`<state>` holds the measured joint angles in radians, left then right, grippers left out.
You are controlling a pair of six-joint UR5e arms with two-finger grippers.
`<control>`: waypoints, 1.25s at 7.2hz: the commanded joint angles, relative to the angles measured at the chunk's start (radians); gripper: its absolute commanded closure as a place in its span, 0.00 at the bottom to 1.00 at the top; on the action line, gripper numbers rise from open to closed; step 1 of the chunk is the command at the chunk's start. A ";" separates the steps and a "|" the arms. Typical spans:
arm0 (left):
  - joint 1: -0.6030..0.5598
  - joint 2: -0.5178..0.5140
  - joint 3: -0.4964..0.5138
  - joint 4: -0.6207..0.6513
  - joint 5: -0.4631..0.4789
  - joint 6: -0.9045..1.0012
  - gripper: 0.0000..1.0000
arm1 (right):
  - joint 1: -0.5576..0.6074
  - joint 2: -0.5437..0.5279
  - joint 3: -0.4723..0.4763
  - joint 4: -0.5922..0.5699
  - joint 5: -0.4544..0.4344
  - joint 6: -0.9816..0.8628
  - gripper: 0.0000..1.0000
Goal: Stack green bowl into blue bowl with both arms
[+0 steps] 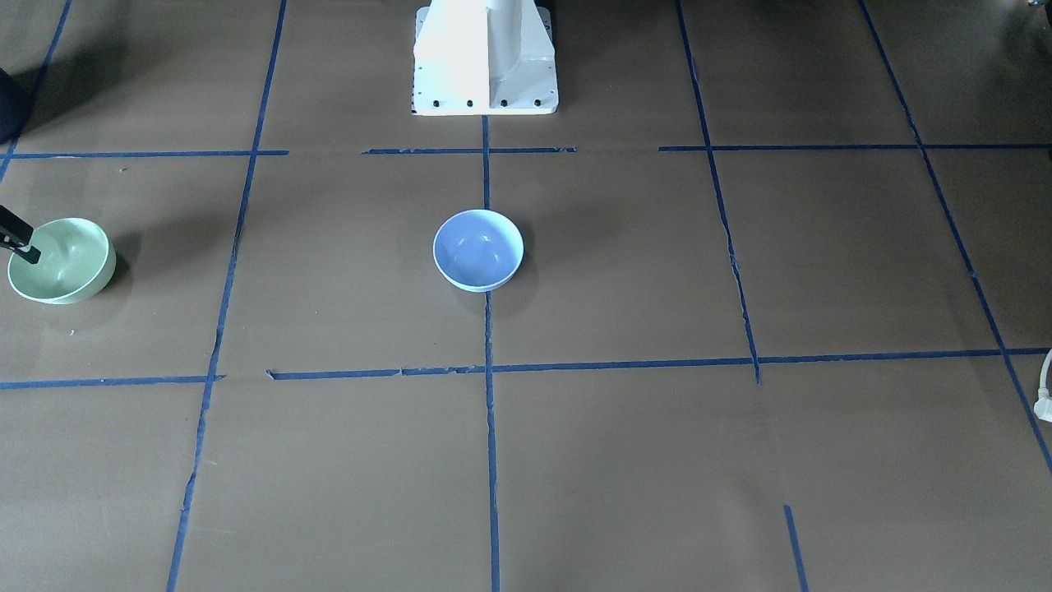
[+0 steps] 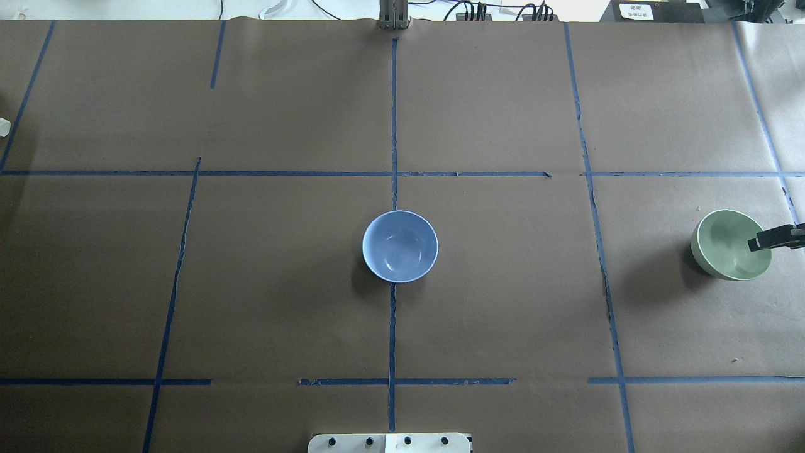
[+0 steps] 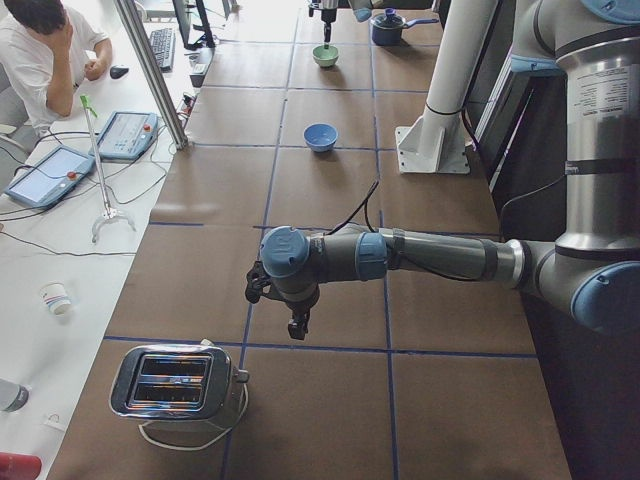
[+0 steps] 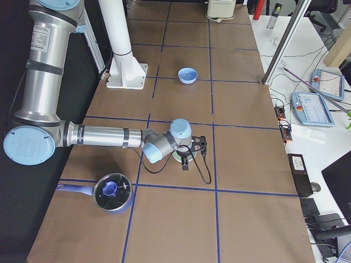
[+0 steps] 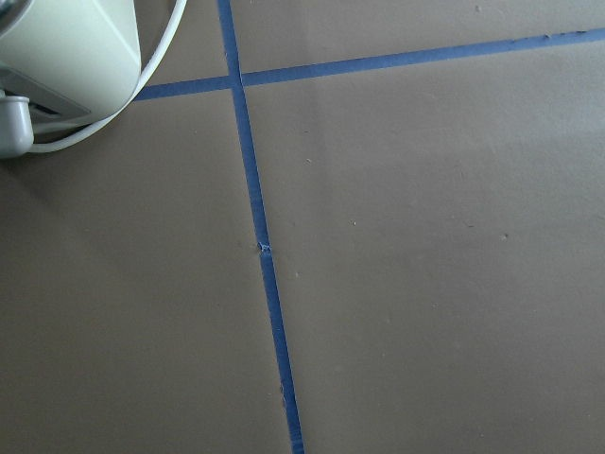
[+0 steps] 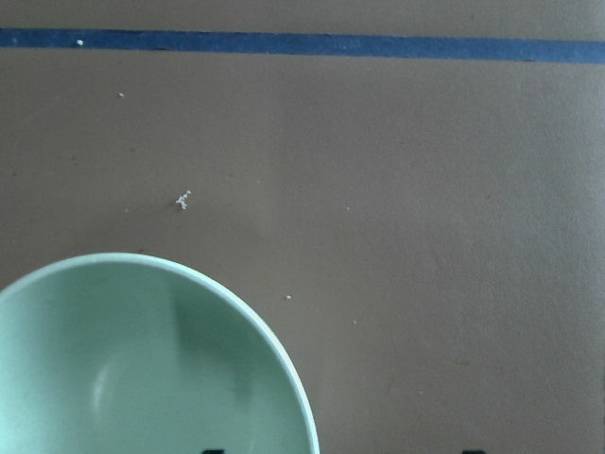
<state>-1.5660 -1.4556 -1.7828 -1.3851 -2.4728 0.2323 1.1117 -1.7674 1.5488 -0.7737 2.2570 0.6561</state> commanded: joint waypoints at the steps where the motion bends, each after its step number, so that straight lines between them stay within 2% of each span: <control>1: 0.000 0.000 -0.001 -0.009 0.000 -0.002 0.00 | -0.009 0.002 -0.010 0.016 0.001 0.027 0.90; 2: 0.000 0.000 0.000 -0.009 0.000 -0.002 0.00 | -0.009 0.003 -0.007 0.016 0.003 0.028 1.00; 3: 0.000 0.000 0.000 -0.009 0.000 -0.002 0.00 | -0.009 0.011 -0.004 0.016 0.009 0.028 1.00; 5: 0.000 0.001 -0.001 -0.009 0.000 -0.002 0.00 | -0.009 0.107 0.052 -0.044 0.067 0.100 1.00; 7: 0.000 0.000 0.002 -0.009 0.000 -0.004 0.00 | -0.100 0.268 0.196 -0.254 0.055 0.347 1.00; 8: 0.000 -0.003 0.003 -0.009 -0.001 -0.005 0.00 | -0.168 0.383 0.258 -0.395 0.026 0.466 1.00; 9: 0.000 -0.005 0.006 -0.009 -0.001 -0.005 0.00 | -0.259 0.533 0.295 -0.579 -0.043 0.596 1.00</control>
<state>-1.5662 -1.4583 -1.7794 -1.3944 -2.4738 0.2278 0.9511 -1.3983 1.7842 -1.1516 2.2765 1.0966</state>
